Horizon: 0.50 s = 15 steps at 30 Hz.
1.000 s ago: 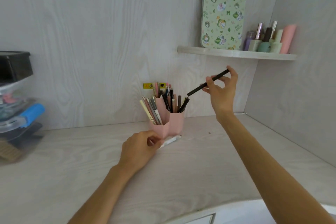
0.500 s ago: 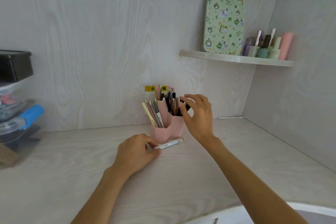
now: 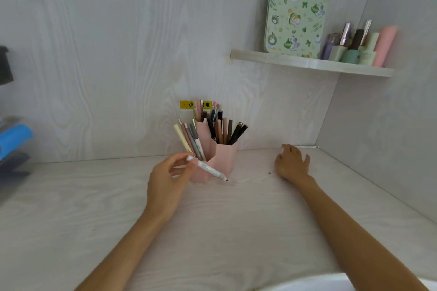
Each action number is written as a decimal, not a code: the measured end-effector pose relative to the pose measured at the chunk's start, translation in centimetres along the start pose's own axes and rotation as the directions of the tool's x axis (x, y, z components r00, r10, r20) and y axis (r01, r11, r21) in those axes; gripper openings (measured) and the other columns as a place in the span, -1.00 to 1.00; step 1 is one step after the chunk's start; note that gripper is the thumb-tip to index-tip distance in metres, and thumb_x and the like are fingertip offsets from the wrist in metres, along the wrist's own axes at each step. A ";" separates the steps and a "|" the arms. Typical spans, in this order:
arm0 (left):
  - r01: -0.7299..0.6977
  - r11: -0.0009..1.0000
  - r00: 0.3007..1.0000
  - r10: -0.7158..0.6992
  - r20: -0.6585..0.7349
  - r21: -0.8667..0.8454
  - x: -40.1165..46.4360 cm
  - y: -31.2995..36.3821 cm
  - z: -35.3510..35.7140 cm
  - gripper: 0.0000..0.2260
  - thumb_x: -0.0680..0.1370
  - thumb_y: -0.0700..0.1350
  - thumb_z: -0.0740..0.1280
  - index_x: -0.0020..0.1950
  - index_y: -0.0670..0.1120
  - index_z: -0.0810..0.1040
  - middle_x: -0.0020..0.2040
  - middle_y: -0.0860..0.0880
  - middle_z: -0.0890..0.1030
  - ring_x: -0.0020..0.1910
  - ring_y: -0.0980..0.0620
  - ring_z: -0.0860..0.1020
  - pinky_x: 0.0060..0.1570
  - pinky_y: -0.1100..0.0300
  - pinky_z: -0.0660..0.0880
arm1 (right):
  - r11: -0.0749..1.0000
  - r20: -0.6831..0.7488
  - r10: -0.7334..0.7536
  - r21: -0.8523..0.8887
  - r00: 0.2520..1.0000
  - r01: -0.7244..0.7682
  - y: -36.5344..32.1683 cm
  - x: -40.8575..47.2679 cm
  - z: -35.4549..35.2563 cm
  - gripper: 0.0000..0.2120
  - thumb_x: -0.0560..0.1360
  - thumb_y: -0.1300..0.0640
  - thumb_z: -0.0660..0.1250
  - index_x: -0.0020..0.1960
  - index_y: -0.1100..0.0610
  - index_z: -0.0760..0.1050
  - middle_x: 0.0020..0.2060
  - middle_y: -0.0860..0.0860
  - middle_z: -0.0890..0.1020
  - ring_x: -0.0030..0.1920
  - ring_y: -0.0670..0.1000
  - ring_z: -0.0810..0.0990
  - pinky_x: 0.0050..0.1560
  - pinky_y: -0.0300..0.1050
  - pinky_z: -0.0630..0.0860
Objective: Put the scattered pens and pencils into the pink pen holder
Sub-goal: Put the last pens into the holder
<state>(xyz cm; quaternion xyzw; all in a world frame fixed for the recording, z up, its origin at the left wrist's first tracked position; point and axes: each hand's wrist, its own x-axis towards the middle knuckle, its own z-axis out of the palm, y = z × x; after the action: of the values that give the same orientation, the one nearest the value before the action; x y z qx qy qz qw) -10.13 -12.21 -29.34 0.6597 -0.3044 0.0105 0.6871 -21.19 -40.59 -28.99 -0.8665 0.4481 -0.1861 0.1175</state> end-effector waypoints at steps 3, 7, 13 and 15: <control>0.023 0.997 0.996 -0.029 -0.084 -0.078 0.3 0.0 -0.1 -0.90 0.48 -0.08 0.40 -0.02 -0.01 0.63 -0.09 0.03 0.67 -0.09 0.06 0.64 -0.30 0.25 0.56 | 0.998 0.014 -0.006 -0.066 1.000 0.007 0.8 1.4 -0.1 -0.53 0.58 0.17 -0.01 0.47 0.17 0.09 0.48 0.06 0.19 0.50 0.07 0.06 0.47 0.25 -0.15; 0.030 0.988 0.989 -0.050 -0.136 -0.149 0.4 0.1 0.0 -0.92 0.49 -0.11 0.39 -0.04 0.04 0.59 -0.10 0.00 0.67 -0.11 0.02 0.65 -0.39 0.33 0.54 | 0.996 0.079 0.046 -0.074 0.996 -0.040 0.9 2.4 -0.1 -0.54 0.55 0.19 -0.01 0.45 0.16 0.14 0.45 0.11 0.24 0.47 0.15 0.13 0.45 0.29 -0.13; -0.009 0.992 0.989 -0.010 -0.148 -0.128 0.2 0.0 0.1 -0.92 0.50 -0.09 0.38 -0.05 0.07 0.59 -0.10 0.06 0.67 -0.22 0.19 0.65 -0.43 0.35 0.52 | 0.987 -0.007 0.041 -0.156 0.999 -0.041 1.0 3.1 -0.3 -0.61 0.53 0.21 0.05 0.33 0.22 0.30 0.33 0.17 0.33 0.37 0.18 0.25 0.43 0.22 0.07; -0.028 0.993 0.988 0.009 -0.154 -0.118 0.3 -0.1 0.1 -0.93 0.50 -0.06 0.37 -0.03 0.08 0.58 -0.10 0.07 0.67 -0.22 0.19 0.65 -0.42 0.34 0.52 | 0.990 0.004 0.033 -0.135 0.999 -0.032 1.0 2.9 -0.5 -0.64 0.52 0.24 0.06 0.30 0.24 0.32 0.31 0.19 0.38 0.35 0.19 0.32 0.42 0.16 0.14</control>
<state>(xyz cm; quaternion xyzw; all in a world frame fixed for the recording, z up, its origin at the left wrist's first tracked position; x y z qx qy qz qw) -9.92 -12.42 -29.31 0.6118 -0.2567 0.0494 0.7466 -20.59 -43.56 -28.30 -0.8656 0.4734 -0.1508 0.0629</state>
